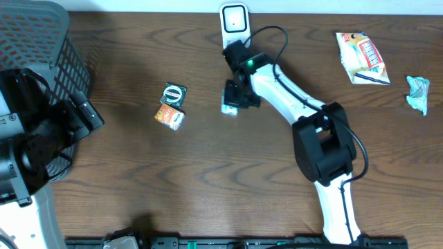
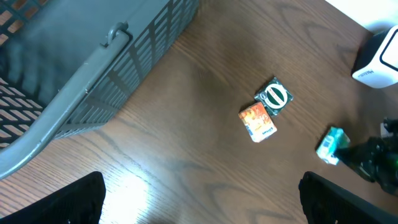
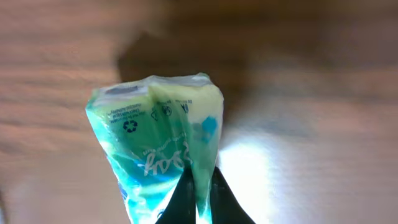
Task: Scan the item barcode
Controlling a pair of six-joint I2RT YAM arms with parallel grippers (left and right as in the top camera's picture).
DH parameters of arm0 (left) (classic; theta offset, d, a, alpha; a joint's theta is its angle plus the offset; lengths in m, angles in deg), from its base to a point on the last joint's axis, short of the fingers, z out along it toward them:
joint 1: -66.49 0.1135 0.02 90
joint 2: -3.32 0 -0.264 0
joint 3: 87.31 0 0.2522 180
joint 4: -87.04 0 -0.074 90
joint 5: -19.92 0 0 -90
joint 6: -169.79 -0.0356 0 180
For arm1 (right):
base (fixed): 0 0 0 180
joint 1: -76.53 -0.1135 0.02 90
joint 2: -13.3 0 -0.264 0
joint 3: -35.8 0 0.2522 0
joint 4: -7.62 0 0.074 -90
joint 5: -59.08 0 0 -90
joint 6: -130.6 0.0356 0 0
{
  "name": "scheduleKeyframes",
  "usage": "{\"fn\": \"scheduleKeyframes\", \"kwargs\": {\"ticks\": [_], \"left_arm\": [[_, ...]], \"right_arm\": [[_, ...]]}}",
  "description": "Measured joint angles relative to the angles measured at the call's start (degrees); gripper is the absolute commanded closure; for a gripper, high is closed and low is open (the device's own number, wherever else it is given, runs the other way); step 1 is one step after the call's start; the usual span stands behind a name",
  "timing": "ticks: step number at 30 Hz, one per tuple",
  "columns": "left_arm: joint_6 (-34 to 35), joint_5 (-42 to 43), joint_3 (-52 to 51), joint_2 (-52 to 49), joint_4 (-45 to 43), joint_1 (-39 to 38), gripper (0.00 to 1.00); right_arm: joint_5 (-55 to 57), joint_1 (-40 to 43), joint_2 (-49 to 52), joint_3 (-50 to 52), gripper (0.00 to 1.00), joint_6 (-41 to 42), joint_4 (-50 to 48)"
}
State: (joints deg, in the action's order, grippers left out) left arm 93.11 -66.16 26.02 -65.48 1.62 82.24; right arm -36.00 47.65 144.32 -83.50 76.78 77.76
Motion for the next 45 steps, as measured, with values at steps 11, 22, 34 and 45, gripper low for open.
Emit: {"fn": "scheduleKeyframes", "kwargs": {"ticks": [11,22,34,45], "left_arm": [[0.0,0.0,0.0,0.0,0.0,0.0,0.02],[0.0,0.0,0.0,0.0,0.0,0.0,0.02],[0.0,0.0,0.0,0.0,0.0,0.0,0.02],[0.0,0.0,0.0,0.0,0.0,0.0,0.02]], "right_arm": [[1.5,0.1,-6.6,1.1,0.56,-6.1,8.9],[3.0,2.2,-7.6,1.2,0.11,-9.1,8.8],[-11.4,8.6,-7.6,1.4,0.09,-25.3,12.4],[-11.6,7.5,-7.6,5.2,0.01,-28.3,11.1]]}}
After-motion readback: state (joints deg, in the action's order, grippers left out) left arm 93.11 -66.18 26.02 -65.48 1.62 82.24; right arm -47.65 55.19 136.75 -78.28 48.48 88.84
